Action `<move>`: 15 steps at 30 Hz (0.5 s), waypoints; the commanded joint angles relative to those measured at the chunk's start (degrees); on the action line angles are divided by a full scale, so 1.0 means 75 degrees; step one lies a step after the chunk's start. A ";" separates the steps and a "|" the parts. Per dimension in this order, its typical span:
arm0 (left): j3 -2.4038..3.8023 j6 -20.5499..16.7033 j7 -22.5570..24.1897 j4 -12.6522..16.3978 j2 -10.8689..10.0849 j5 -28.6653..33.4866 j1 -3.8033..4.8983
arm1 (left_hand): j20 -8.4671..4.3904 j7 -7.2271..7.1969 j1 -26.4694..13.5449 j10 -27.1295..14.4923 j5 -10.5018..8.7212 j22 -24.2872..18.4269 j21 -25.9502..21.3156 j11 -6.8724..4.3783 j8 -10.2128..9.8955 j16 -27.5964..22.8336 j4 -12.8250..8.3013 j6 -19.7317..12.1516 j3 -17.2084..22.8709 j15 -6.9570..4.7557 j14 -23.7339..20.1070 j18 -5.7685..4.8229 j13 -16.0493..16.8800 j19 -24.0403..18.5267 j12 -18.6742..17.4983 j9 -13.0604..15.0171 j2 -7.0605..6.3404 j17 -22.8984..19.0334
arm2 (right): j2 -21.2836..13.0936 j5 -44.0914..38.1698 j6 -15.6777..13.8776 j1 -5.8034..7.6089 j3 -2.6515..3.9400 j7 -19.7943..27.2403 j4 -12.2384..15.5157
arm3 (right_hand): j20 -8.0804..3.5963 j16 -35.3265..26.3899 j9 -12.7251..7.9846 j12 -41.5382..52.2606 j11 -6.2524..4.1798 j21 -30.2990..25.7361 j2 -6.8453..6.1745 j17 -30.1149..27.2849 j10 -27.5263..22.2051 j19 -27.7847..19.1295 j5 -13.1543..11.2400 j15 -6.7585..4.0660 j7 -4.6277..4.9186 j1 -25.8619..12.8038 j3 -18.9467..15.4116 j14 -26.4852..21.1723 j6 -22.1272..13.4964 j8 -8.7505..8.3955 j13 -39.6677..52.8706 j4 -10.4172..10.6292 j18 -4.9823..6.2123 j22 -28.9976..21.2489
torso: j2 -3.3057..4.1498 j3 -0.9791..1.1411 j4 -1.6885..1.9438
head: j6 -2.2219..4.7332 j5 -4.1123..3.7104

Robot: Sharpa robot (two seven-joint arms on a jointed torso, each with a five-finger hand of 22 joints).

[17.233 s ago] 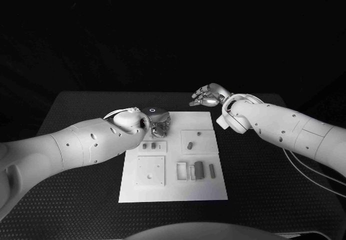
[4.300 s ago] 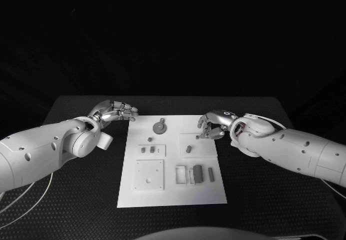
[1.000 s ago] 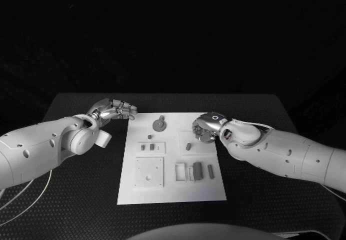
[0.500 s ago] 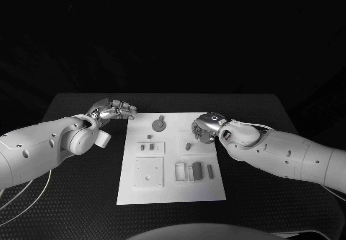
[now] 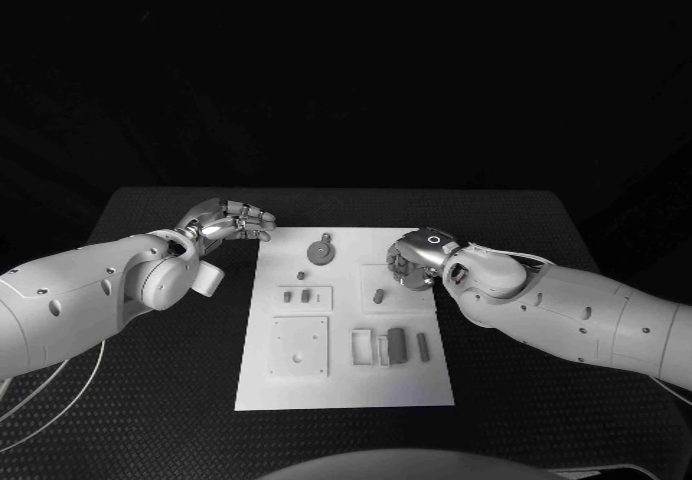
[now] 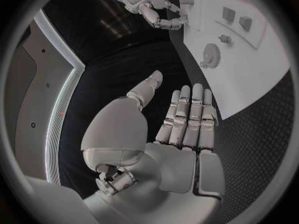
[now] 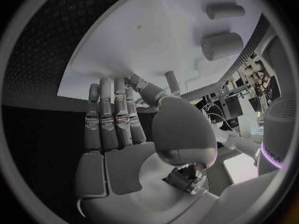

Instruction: Assemble the parts on the task board

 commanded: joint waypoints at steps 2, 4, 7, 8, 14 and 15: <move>0.0004 0.0085 0.0032 0.0008 0.0002 0.0051 0.0007 | -0.0007 0.0024 0.0014 -0.0034 -0.0024 -0.0012 0.0023 0.0026 -0.0028 -0.0038 -0.0002 -0.0016 -0.0063 0.0020 0.0052 -0.0057 -0.0011 0.0041 -0.0027 -0.0013 0.0067 0.0013 | -0.0025 0.0067 0.0090 0.0021 0.0043 -0.0022 0.0062 | 0.0015 0.0029 0.0016 0.0040 0.0005 0.0025 0.0052 0.0016 0.0067 0.0057 -0.0003 -0.0011 0.0026 0.0033 0.0037 0.0046 0.0016 0.0007 0.0009 -0.0005 0.0044 0.0170 | 0.0001 -0.0003 -0.0006 | 0.0024 0.0002; 0.0004 0.0083 0.0035 0.0001 0.0006 0.0051 0.0007 | -0.0006 0.0024 0.0014 -0.0035 -0.0024 -0.0014 0.0023 0.0026 -0.0028 -0.0040 -0.0001 -0.0017 -0.0064 0.0020 0.0052 -0.0057 -0.0011 0.0041 -0.0028 -0.0013 0.0067 0.0014 | -0.0027 0.0112 0.0086 0.0031 0.0070 -0.0013 0.0083 | 0.0015 0.0028 0.0016 0.0040 0.0004 0.0025 0.0052 0.0018 0.0068 0.0059 -0.0003 -0.0011 0.0026 0.0033 0.0038 0.0048 0.0017 0.0007 0.0010 -0.0005 0.0044 0.0170 | -0.0001 -0.0002 -0.0005 | 0.0029 -0.0004; 0.0004 0.0087 0.0035 -0.0001 0.0010 0.0051 0.0007 | -0.0006 0.0024 0.0012 -0.0036 -0.0024 -0.0018 0.0023 0.0027 -0.0028 -0.0042 0.0000 -0.0018 -0.0066 0.0020 0.0053 -0.0057 -0.0013 0.0042 -0.0028 -0.0013 0.0069 0.0016 | -0.0033 0.0167 0.0088 0.0048 0.0099 -0.0004 0.0114 | 0.0014 0.0027 0.0016 0.0039 0.0004 0.0026 0.0053 0.0021 0.0069 0.0062 -0.0003 -0.0012 0.0025 0.0033 0.0039 0.0050 0.0018 0.0006 0.0011 -0.0005 0.0044 0.0170 | 0.0001 -0.0002 -0.0001 | 0.0025 -0.0002; 0.0004 0.0090 0.0035 -0.0003 0.0011 0.0051 0.0007 | -0.0006 0.0025 0.0011 -0.0037 -0.0024 -0.0019 0.0023 0.0028 -0.0028 -0.0043 0.0001 -0.0018 -0.0067 0.0020 0.0053 -0.0057 -0.0013 0.0042 -0.0029 -0.0013 0.0069 0.0017 | -0.0034 0.0194 0.0091 0.0053 0.0110 0.0004 0.0125 | 0.0014 0.0026 0.0016 0.0039 0.0004 0.0026 0.0053 0.0022 0.0070 0.0063 -0.0003 -0.0012 0.0025 0.0032 0.0039 0.0051 0.0018 0.0006 0.0012 -0.0005 0.0044 0.0170 | 0.0001 -0.0002 -0.0001 | 0.0025 -0.0002; 0.0004 0.0090 0.0033 -0.0025 0.0011 0.0051 0.0007 | -0.0004 0.0026 0.0002 -0.0040 -0.0024 -0.0029 0.0024 0.0030 -0.0029 -0.0050 0.0004 -0.0021 -0.0075 0.0021 0.0055 -0.0057 -0.0016 0.0043 -0.0031 -0.0014 0.0071 0.0024 | -0.0040 0.0324 0.0092 0.0078 0.0175 0.0030 0.0165 | 0.0013 0.0023 0.0017 0.0038 0.0003 0.0027 0.0058 0.0027 0.0072 0.0067 -0.0003 -0.0013 0.0025 0.0030 0.0042 0.0055 0.0020 0.0005 0.0015 -0.0004 0.0044 0.0169 | 0.0002 0.0000 -0.0002 | 0.0034 -0.0005; 0.0004 0.0089 0.0033 -0.0026 0.0011 0.0051 0.0007 | -0.0004 0.0026 0.0001 -0.0041 -0.0024 -0.0030 0.0024 0.0030 -0.0029 -0.0051 0.0004 -0.0022 -0.0076 0.0021 0.0055 -0.0057 -0.0017 0.0043 -0.0031 -0.0015 0.0071 0.0025 | -0.0041 0.0331 0.0099 0.0082 0.0179 0.0031 0.0169 | 0.0012 0.0022 0.0017 0.0038 0.0003 0.0027 0.0058 0.0028 0.0072 0.0068 -0.0003 -0.0013 0.0025 0.0030 0.0042 0.0056 0.0020 0.0005 0.0015 -0.0004 0.0044 0.0169 | 0.0002 0.0000 -0.0002 | 0.0034 -0.0005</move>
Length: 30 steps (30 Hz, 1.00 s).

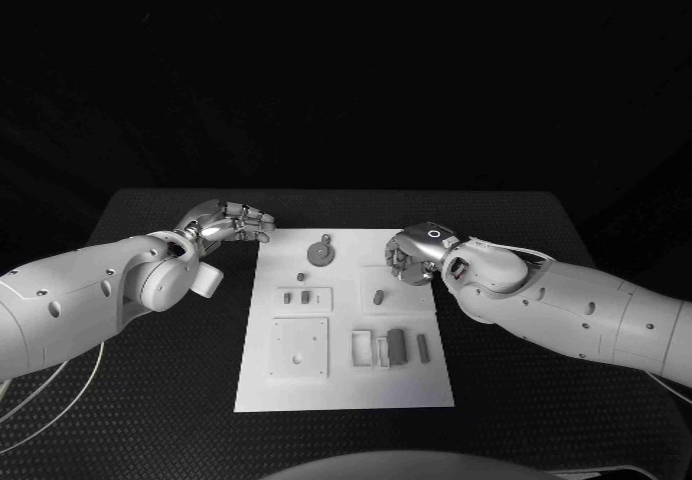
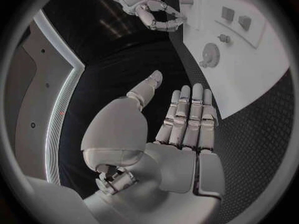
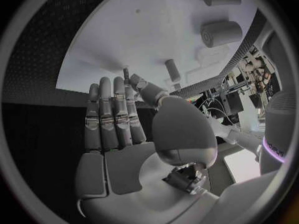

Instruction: Assemble the parts on the task board

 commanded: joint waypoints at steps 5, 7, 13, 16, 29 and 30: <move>0.0005 0.0105 0.0041 -0.0003 0.0013 0.0050 0.0007 | -0.0004 0.0027 0.0000 -0.0043 -0.0024 -0.0012 0.0024 0.0031 -0.0030 -0.0055 0.0004 -0.0023 -0.0037 0.0021 0.0056 -0.0057 -0.0012 0.0043 -0.0032 -0.0009 0.0071 0.0012 | -0.0059 0.0262 0.0135 0.0039 0.0049 0.0044 0.0119 | 0.0011 0.0020 -0.0010 0.0036 0.0001 0.0027 0.0060 0.0017 0.0074 0.0070 -0.0003 -0.0014 0.0024 0.0028 0.0043 0.0058 -0.0006 -0.0027 0.0015 -0.0003 0.0044 0.0169 | -0.0002 0.0000 0.0003 | 0.0004 -0.0007; 0.0005 0.0114 0.0036 -0.0007 0.0014 0.0050 0.0007 | -0.0004 0.0027 -0.0001 -0.0044 -0.0024 -0.0014 0.0024 0.0031 -0.0030 -0.0056 0.0003 -0.0024 -0.0038 0.0021 0.0056 -0.0057 -0.0012 0.0043 -0.0032 -0.0009 0.0072 0.0014 | -0.0101 0.0361 0.0159 0.0042 0.0106 0.0050 0.0201 | 0.0011 0.0019 -0.0010 0.0036 0.0001 0.0027 0.0060 0.0019 0.0074 0.0071 -0.0003 -0.0014 0.0024 0.0026 0.0043 0.0058 -0.0006 -0.0027 0.0016 -0.0003 0.0044 0.0169 | 0.0000 0.0000 0.0006 | 0.0005 -0.0006; 0.0005 0.0114 0.0030 -0.0006 0.0006 0.0050 0.0007 | -0.0004 0.0028 -0.0003 -0.0047 -0.0024 -0.0021 0.0025 0.0033 -0.0031 -0.0061 0.0003 -0.0028 -0.0042 0.0022 0.0057 -0.0057 -0.0015 0.0044 -0.0035 -0.0010 0.0073 0.0018 | -0.0290 0.0754 0.0068 0.0044 0.0343 0.0151 0.0663 | 0.0011 0.0016 -0.0009 0.0034 0.0001 0.0026 0.0065 0.0023 0.0075 0.0072 -0.0003 -0.0014 0.0025 0.0022 0.0044 0.0060 -0.0006 -0.0029 0.0018 -0.0002 0.0044 0.0168 | -0.0001 0.0000 0.0003 | 0.0008 0.0030; 0.0005 0.0114 0.0036 -0.0003 0.0011 0.0050 0.0007 | -0.0004 0.0029 -0.0002 -0.0051 -0.0024 -0.0027 0.0025 0.0034 -0.0032 -0.0066 0.0002 -0.0030 -0.0044 0.0022 0.0057 -0.0057 -0.0017 0.0043 -0.0037 -0.0011 0.0073 0.0022 | -0.0348 0.1144 -0.0101 0.0050 0.0401 0.0293 0.0894 | 0.0011 0.0013 -0.0009 0.0033 0.0002 0.0026 0.0069 0.0026 0.0075 0.0075 -0.0003 -0.0014 0.0025 0.0020 0.0045 0.0062 -0.0007 -0.0030 0.0019 -0.0002 0.0044 0.0168 | -0.0002 -0.0004 -0.0003 | 0.0017 0.0064; 0.0006 0.0092 0.0035 -0.0028 0.0022 0.0050 0.0008 | -0.0004 0.0030 -0.0002 -0.0062 -0.0024 -0.0040 0.0025 0.0039 -0.0032 -0.0075 0.0002 -0.0033 -0.0049 0.0022 0.0059 -0.0056 -0.0023 0.0044 -0.0043 -0.0012 0.0077 0.0031 | -0.0156 0.3708 0.0654 0.0060 0.0442 0.1037 0.1402 | 0.0020 -0.0064 -0.0014 -0.0024 0.0029 -0.0014 0.0138 0.0059 0.0023 0.0034 -0.0002 0.0016 0.0047 -0.0019 0.0057 0.0024 -0.0060 -0.0069 0.0028 -0.0008 0.0039 0.0156 | 0.0000 -0.0004 0.0015 | 0.0029 0.0547; 0.0006 0.0086 0.0036 -0.0028 0.0022 0.0050 0.0008 | -0.0004 0.0030 -0.0002 -0.0062 -0.0024 -0.0041 0.0025 0.0039 -0.0032 -0.0076 0.0002 -0.0034 -0.0050 0.0022 0.0059 -0.0057 -0.0023 0.0044 -0.0043 -0.0012 0.0077 0.0031 | -0.0120 0.3795 0.0712 0.0060 0.0442 0.1073 0.1415 | 0.0023 -0.0077 -0.0015 -0.0033 0.0035 -0.0022 0.0150 0.0063 0.0013 0.0023 -0.0003 0.0022 0.0051 -0.0025 0.0057 0.0015 -0.0071 -0.0075 0.0028 -0.0009 0.0038 0.0155 | -0.0001 -0.0006 0.0012 | 0.0025 0.0596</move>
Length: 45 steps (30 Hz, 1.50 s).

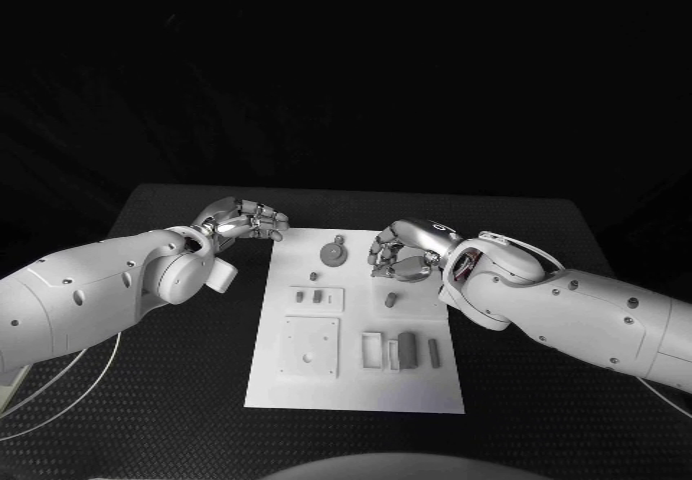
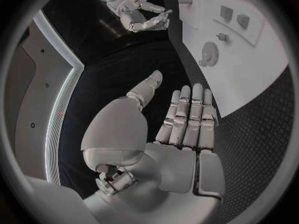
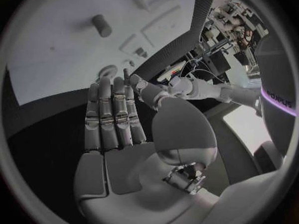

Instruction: Assemble the parts on the task board

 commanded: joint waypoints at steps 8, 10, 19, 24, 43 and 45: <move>0.0006 0.0073 0.0051 0.0030 0.0038 0.0049 0.0010 | -0.0004 0.0030 0.0001 -0.0035 -0.0024 -0.0014 0.0026 0.0012 -0.0031 -0.0052 0.0001 -0.0034 -0.0051 0.0002 0.0039 -0.0056 -0.0011 0.0044 -0.0044 -0.0007 0.0079 0.0013 | 0.0374 0.1286 0.0861 0.0007 0.0000 0.0631 -0.0009 | 0.0004 -0.0085 0.0007 -0.0057 0.0047 -0.0047 0.0112 0.0028 -0.0005 -0.0031 -0.0003 0.0034 0.0039 -0.0039 0.0052 -0.0003 -0.0064 -0.0052 0.0015 -0.0009 0.0035 0.0153 | -0.0011 -0.0024 0.0005 | -0.0026 0.0691; 0.0006 0.0068 0.0052 0.0033 0.0053 0.0050 0.0010 | -0.0004 0.0030 0.0001 -0.0035 -0.0024 -0.0015 0.0026 0.0012 -0.0030 -0.0053 0.0001 -0.0033 -0.0052 0.0002 0.0039 -0.0057 -0.0011 0.0044 -0.0044 -0.0007 0.0078 0.0014 | 0.0490 0.1266 0.0879 0.0007 0.0000 0.0666 -0.0090 | 0.0005 -0.0088 0.0007 -0.0059 0.0048 -0.0049 0.0117 0.0030 -0.0007 -0.0033 -0.0003 0.0035 0.0040 -0.0040 0.0051 -0.0004 -0.0066 -0.0053 0.0016 -0.0009 0.0035 0.0153 | -0.0012 -0.0030 0.0011 | -0.0043 0.0790; 0.0006 0.0066 0.0038 0.0043 0.0078 0.0051 0.0011 | -0.0004 0.0029 0.0003 -0.0036 -0.0024 -0.0022 0.0026 0.0012 -0.0029 -0.0058 0.0000 -0.0032 -0.0054 0.0002 0.0039 -0.0057 -0.0012 0.0043 -0.0045 -0.0007 0.0077 0.0019 | 0.1006 0.0448 0.0807 0.0002 -0.0116 0.0785 -0.0527 | 0.0006 -0.0100 0.0009 -0.0067 0.0051 -0.0056 0.0131 0.0038 -0.0012 -0.0038 -0.0003 0.0039 0.0043 -0.0043 0.0050 -0.0007 -0.0074 -0.0057 0.0019 -0.0011 0.0037 0.0153 | -0.0010 -0.0025 0.0038 | -0.0143 0.1042; 0.0006 0.0064 0.0038 0.0051 0.0093 0.0051 0.0013 | -0.0004 0.0029 0.0004 -0.0035 -0.0024 -0.0025 0.0026 0.0012 -0.0027 -0.0061 0.0001 -0.0030 -0.0056 0.0002 0.0040 -0.0057 -0.0013 0.0043 -0.0044 -0.0006 0.0076 0.0021 | 0.1195 0.0019 0.0760 0.0000 -0.0278 0.0820 -0.0657 | 0.0005 -0.0103 0.0010 -0.0068 0.0051 -0.0057 0.0132 0.0041 -0.0012 -0.0039 -0.0003 0.0040 0.0043 -0.0041 0.0050 -0.0007 -0.0075 -0.0058 0.0020 -0.0013 0.0037 0.0154 | -0.0005 -0.0026 0.0014 | -0.0184 0.1120; 0.0006 0.0076 0.0018 0.0088 0.0144 0.0051 0.0013 | -0.0003 0.0027 0.0007 -0.0034 -0.0024 -0.0038 0.0026 0.0012 -0.0024 -0.0072 0.0001 -0.0027 -0.0060 0.0003 0.0039 -0.0057 -0.0015 0.0043 -0.0044 -0.0006 0.0075 0.0030 | 0.1583 -0.0944 0.0794 -0.0123 -0.0756 0.0723 -0.0788 | 0.0004 -0.0112 0.0015 -0.0073 0.0050 -0.0061 0.0124 0.0052 -0.0012 -0.0041 -0.0003 0.0041 0.0041 -0.0028 0.0050 -0.0003 -0.0076 -0.0058 0.0026 -0.0015 0.0041 0.0156 | 0.0002 -0.0009 0.0001 | -0.0280 0.1247; 0.0006 0.0075 0.0018 0.0088 0.0144 0.0051 0.0013 | -0.0002 0.0027 0.0007 -0.0034 -0.0024 -0.0039 0.0026 0.0012 -0.0024 -0.0073 0.0001 -0.0027 -0.0060 0.0003 0.0039 -0.0057 -0.0016 0.0043 -0.0044 -0.0006 0.0075 0.0030 | 0.1603 -0.0983 0.0771 -0.0138 -0.0765 0.0720 -0.0807 | 0.0004 -0.0113 0.0015 -0.0074 0.0050 -0.0061 0.0124 0.0053 -0.0012 -0.0041 -0.0003 0.0041 0.0041 -0.0027 0.0050 -0.0003 -0.0077 -0.0058 0.0026 -0.0014 0.0041 0.0157 | 0.0003 -0.0008 -0.0002 | -0.0285 0.1255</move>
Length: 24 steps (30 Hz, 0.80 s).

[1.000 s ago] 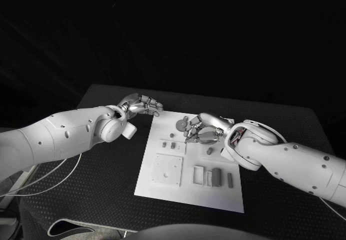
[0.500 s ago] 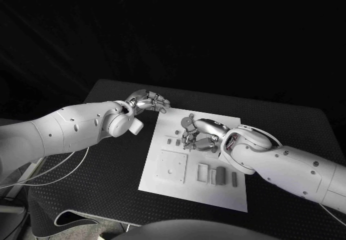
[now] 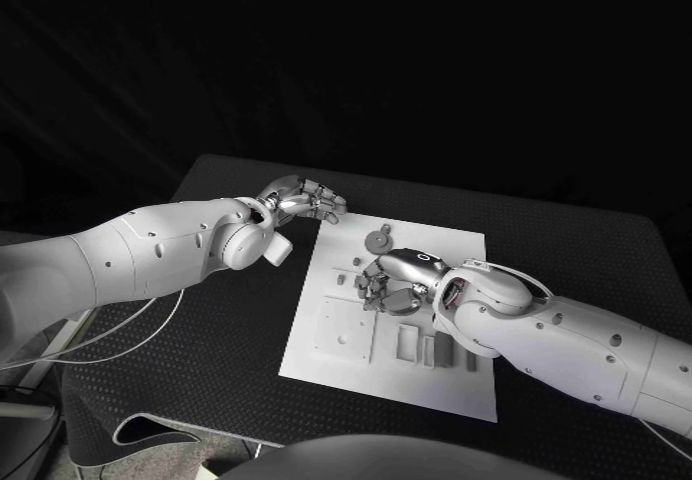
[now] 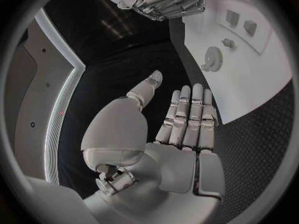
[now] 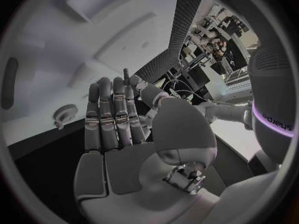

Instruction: Assemble the parts on the task board

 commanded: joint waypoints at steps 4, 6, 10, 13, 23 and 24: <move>0.0005 0.0078 0.0045 0.0023 0.0026 0.0050 0.0009 | -0.0002 0.0027 0.0007 -0.0034 -0.0024 -0.0012 0.0026 0.0013 -0.0023 -0.0045 0.0001 -0.0027 -0.0061 0.0008 0.0043 -0.0057 -0.0011 0.0043 -0.0044 -0.0008 0.0075 0.0011 | 0.0068 -0.0439 0.0004 -0.0057 -0.0021 0.0016 -0.0071 | 0.0004 -0.0047 0.0013 -0.0044 0.0049 -0.0031 0.0078 0.0014 -0.0011 -0.0040 -0.0002 0.0040 0.0017 0.0007 0.0030 -0.0001 -0.0050 -0.0043 0.0008 0.0006 0.0042 0.0158 | 0.0003 -0.0001 -0.0008 | -0.0039 0.0046; 0.0005 0.0082 0.0045 0.0020 0.0032 0.0050 0.0009 | -0.0002 0.0027 0.0007 -0.0034 -0.0024 -0.0013 0.0026 0.0013 -0.0023 -0.0046 0.0001 -0.0027 -0.0062 0.0008 0.0043 -0.0057 -0.0011 0.0043 -0.0043 -0.0008 0.0075 0.0012 | 0.0084 -0.0469 -0.0008 -0.0071 -0.0026 0.0012 -0.0093 | 0.0004 -0.0048 0.0014 -0.0044 0.0049 -0.0031 0.0078 0.0015 -0.0011 -0.0040 -0.0002 0.0040 0.0017 0.0007 0.0030 -0.0001 -0.0050 -0.0043 0.0009 0.0006 0.0042 0.0158 | 0.0003 -0.0003 -0.0004 | -0.0052 0.0052; 0.0005 0.0083 0.0044 0.0013 0.0035 0.0050 0.0009 | -0.0002 0.0027 0.0008 -0.0035 -0.0024 -0.0016 0.0026 0.0013 -0.0023 -0.0049 0.0001 -0.0027 -0.0063 0.0008 0.0042 -0.0057 -0.0012 0.0042 -0.0044 -0.0008 0.0074 0.0014 | 0.0114 -0.0522 -0.0029 -0.0097 -0.0034 0.0004 -0.0126 | 0.0004 -0.0049 0.0015 -0.0045 0.0049 -0.0031 0.0077 0.0018 -0.0010 -0.0039 -0.0003 0.0040 0.0017 0.0010 0.0030 0.0001 -0.0049 -0.0043 0.0010 0.0006 0.0043 0.0159 | 0.0002 -0.0005 -0.0001 | -0.0075 0.0061; 0.0005 0.0083 0.0042 0.0010 0.0037 0.0050 0.0009 | -0.0001 0.0027 0.0008 -0.0035 -0.0024 -0.0018 0.0026 0.0013 -0.0023 -0.0051 0.0001 -0.0027 -0.0063 0.0009 0.0042 -0.0057 -0.0012 0.0042 -0.0044 -0.0008 0.0074 0.0015 | 0.0138 -0.0573 -0.0068 -0.0116 -0.0049 -0.0009 -0.0165 | 0.0004 -0.0051 0.0016 -0.0046 0.0049 -0.0031 0.0076 0.0020 -0.0010 -0.0038 -0.0003 0.0040 0.0016 0.0011 0.0030 0.0003 -0.0049 -0.0042 0.0011 0.0006 0.0043 0.0159 | 0.0003 -0.0006 0.0001 | -0.0093 0.0071; 0.0005 0.0083 0.0040 0.0015 0.0036 0.0050 0.0009 | 0.0000 0.0027 0.0012 -0.0038 -0.0024 -0.0028 0.0024 0.0015 -0.0022 -0.0060 0.0001 -0.0028 -0.0066 0.0010 0.0039 -0.0057 -0.0015 0.0039 -0.0046 -0.0009 0.0073 0.0020 | 0.0188 -0.0604 -0.0060 -0.0147 -0.0106 -0.0004 -0.0196 | 0.0004 -0.0054 0.0019 -0.0047 0.0048 -0.0031 0.0074 0.0027 -0.0007 -0.0035 -0.0003 0.0040 0.0016 0.0016 0.0028 0.0008 -0.0047 -0.0041 0.0015 0.0007 0.0044 0.0162 | 0.0003 -0.0004 -0.0010 | -0.0118 0.0093; 0.0005 0.0084 0.0041 0.0016 0.0036 0.0050 0.0009 | 0.0001 0.0027 0.0012 -0.0039 -0.0024 -0.0029 0.0024 0.0015 -0.0022 -0.0061 0.0000 -0.0028 -0.0067 0.0011 0.0038 -0.0057 -0.0016 0.0038 -0.0046 -0.0009 0.0072 0.0021 | 0.0193 -0.0604 -0.0055 -0.0151 -0.0113 -0.0003 -0.0197 | 0.0004 -0.0054 0.0019 -0.0047 0.0048 -0.0031 0.0075 0.0027 -0.0007 -0.0035 -0.0003 0.0040 0.0016 0.0016 0.0028 0.0009 -0.0047 -0.0041 0.0015 0.0007 0.0044 0.0162 | 0.0001 -0.0003 -0.0010 | -0.0120 0.0086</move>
